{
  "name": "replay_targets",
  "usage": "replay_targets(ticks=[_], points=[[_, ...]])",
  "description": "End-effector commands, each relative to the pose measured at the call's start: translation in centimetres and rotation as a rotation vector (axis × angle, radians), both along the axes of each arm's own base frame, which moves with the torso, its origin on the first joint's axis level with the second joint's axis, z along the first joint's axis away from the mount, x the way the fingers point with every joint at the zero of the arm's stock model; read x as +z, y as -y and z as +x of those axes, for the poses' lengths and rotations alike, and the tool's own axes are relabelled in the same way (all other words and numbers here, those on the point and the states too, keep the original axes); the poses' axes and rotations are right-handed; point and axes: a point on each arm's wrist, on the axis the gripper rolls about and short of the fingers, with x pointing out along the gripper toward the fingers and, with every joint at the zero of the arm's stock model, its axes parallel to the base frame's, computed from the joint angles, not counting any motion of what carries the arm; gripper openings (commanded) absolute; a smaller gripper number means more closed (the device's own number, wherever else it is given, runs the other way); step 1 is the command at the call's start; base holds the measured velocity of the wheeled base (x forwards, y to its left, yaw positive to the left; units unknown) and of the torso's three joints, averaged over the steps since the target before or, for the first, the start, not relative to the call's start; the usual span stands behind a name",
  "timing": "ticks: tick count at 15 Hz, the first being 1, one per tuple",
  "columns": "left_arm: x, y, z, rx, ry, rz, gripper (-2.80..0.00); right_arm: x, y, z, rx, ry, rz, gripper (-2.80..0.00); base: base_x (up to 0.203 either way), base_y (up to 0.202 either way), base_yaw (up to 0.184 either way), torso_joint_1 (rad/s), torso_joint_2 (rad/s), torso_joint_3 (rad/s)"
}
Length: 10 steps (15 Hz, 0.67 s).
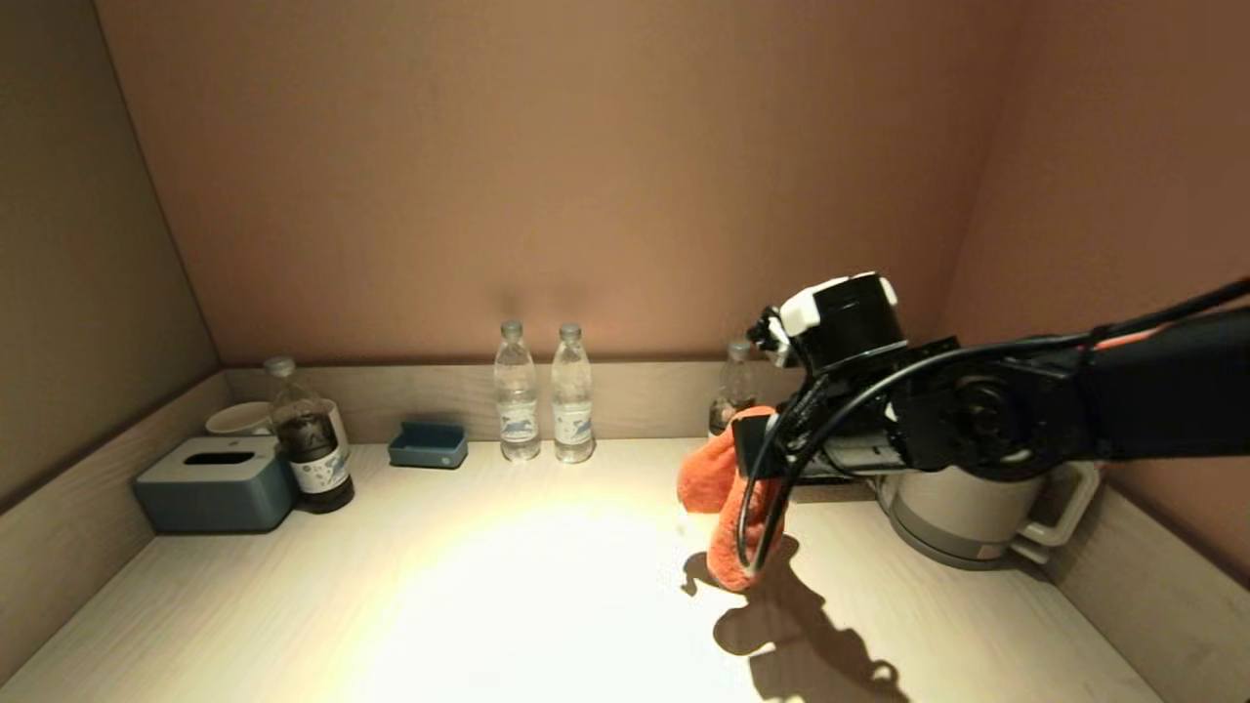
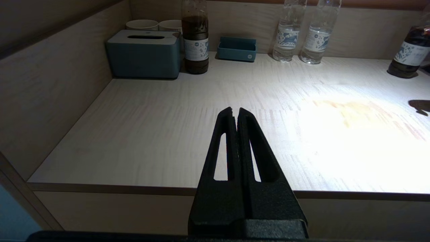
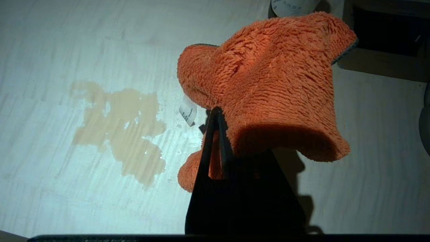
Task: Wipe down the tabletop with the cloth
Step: Sweep the stains on the table
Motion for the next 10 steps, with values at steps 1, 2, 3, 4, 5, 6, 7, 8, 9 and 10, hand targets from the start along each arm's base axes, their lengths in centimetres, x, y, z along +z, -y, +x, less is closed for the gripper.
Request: replay_targets(ticks=[1, 2, 3, 4, 5, 6, 7, 8, 9, 10], points=[[0.0, 0.0, 0.0, 0.000, 0.000, -0.001, -2.80, -4.2, -1.3, 3.0, -0.006, -0.053, -0.026, -2.80, 0.000, 0.000, 0.000, 0.000, 0.00, 0.000], [0.0, 0.0, 0.0, 0.000, 0.000, -0.001, -2.80, -4.7, -1.4, 3.5, -0.011, -0.041, -0.024, -2.80, 0.000, 0.000, 0.000, 0.000, 0.00, 0.000], [0.0, 0.0, 0.0, 0.000, 0.000, -0.001, -2.80, -5.1, -1.4, 3.9, -0.017, -0.042, -0.025, -2.80, 0.000, 0.000, 0.000, 0.000, 0.00, 0.000], [0.0, 0.0, 0.0, 0.000, 0.000, -0.001, -2.80, -6.3, -1.1, 4.5, -0.029, -0.065, -0.034, -2.80, 0.000, 0.000, 0.000, 0.000, 0.00, 0.000], [0.0, 0.0, 0.0, 0.000, 0.000, -0.001, -2.80, -6.8, -0.7, 4.8, -0.039, -0.075, -0.036, -2.80, 0.000, 0.000, 0.000, 0.000, 0.00, 0.000], [0.0, 0.0, 0.0, 0.000, 0.000, -0.001, -2.80, -7.3, -0.2, 5.2, -0.053, -0.085, -0.039, -2.80, 0.000, 0.000, 0.000, 0.000, 0.00, 0.000], [0.0, 0.0, 0.0, 0.000, 0.000, -0.001, -2.80, -7.6, 0.1, 5.5, -0.060, -0.086, -0.044, -2.80, 0.000, 0.000, 0.000, 0.000, 0.00, 0.000], [0.0, 0.0, 0.0, 0.000, 0.000, -0.001, -2.80, -7.6, 0.6, 5.7, -0.073, -0.088, -0.044, -2.80, 0.000, 0.000, 0.000, 0.000, 0.00, 0.000], [0.0, 0.0, 0.0, 0.000, 0.000, -0.001, -2.80, -7.9, 1.2, 5.9, -0.089, -0.095, -0.045, -2.80, 0.000, 0.000, 0.000, 0.000, 0.00, 0.000], [0.0, 0.0, 0.0, 0.000, 0.000, -0.001, -2.80, -8.1, 1.6, 6.1, -0.098, -0.102, -0.047, -2.80, 0.000, 0.000, 0.000, 0.000, 0.00, 0.000]])
